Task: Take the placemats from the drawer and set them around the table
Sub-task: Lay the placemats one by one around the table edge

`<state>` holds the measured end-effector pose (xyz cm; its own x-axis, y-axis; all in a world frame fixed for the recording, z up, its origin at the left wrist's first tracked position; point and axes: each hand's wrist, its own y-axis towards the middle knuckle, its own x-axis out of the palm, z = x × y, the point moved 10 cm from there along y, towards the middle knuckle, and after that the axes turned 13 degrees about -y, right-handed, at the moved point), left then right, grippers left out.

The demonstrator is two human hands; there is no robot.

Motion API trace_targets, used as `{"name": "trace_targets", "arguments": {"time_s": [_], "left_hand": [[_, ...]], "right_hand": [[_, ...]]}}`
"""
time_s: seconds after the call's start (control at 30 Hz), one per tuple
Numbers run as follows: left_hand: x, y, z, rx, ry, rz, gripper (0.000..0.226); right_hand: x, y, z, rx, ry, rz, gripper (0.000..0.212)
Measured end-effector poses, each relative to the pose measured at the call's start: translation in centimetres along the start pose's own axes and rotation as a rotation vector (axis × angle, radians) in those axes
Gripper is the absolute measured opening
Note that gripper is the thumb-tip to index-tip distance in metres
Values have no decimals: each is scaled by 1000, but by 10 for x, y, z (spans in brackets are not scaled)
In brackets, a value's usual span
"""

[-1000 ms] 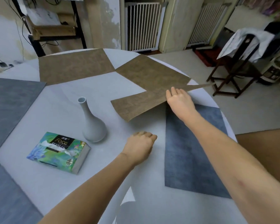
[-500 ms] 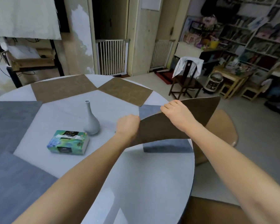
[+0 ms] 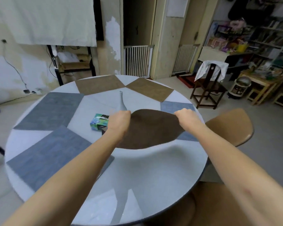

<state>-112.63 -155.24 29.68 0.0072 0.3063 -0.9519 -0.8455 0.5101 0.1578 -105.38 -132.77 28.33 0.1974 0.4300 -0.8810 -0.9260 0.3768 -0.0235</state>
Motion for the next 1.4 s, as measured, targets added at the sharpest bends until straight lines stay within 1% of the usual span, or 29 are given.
{"name": "trace_targets", "arguments": {"time_s": [0.07, 0.17, 0.23, 0.3, 0.33, 0.4, 0.47, 0.57, 0.63, 0.73, 0.87, 0.93, 1.03, 1.13, 1.33, 1.4], "left_hand": [[-15, -8, -1, -7, -2, 95, 36], [-17, -15, 1, -10, -9, 133, 63], [1, -22, -1, -33, 18, 105, 67], [41, -36, -6, -81, 74, 16, 67], [67, -46, -10, -116, 95, -43, 69], [123, -69, -16, -193, 105, -161, 72], [178, -93, -21, -275, 70, -285, 70], [249, -132, -25, -403, 16, -487, 73], [280, -155, -22, -440, 8, -566, 77], [294, -168, -19, -438, 21, -588, 79], [295, -173, -17, -441, 22, -580, 77], [300, -183, -14, -456, 14, -601, 77], [304, -198, -13, -461, 17, -589, 77], [305, -206, -13, -480, -27, -595, 71], [311, -216, -9, -519, -118, -620, 70], [308, -217, -8, -514, -162, -612, 74]], "right_hand": [[-14, 7, -2, -5, 46, 100, 44], [-29, 3, 3, -22, 96, 274, 70], [-18, -1, 0, -69, 75, 289, 79], [9, -6, -13, -157, 10, 273, 83], [27, -9, -23, -202, -24, 270, 80], [67, -15, -44, -275, -58, 246, 65], [114, -21, -66, -350, -106, 161, 49], [181, -34, -94, -465, -196, 9, 44], [217, -46, -106, -520, -212, -81, 43], [245, -58, -114, -552, -218, -131, 38], [247, -65, -116, -547, -212, -106, 34], [247, -73, -114, -539, -213, -111, 32], [249, -89, -114, -538, -184, -118, 29], [251, -99, -116, -513, -151, -123, 28], [252, -110, -113, -475, -137, -150, 29], [254, -115, -112, -467, -146, -159, 29]]}}
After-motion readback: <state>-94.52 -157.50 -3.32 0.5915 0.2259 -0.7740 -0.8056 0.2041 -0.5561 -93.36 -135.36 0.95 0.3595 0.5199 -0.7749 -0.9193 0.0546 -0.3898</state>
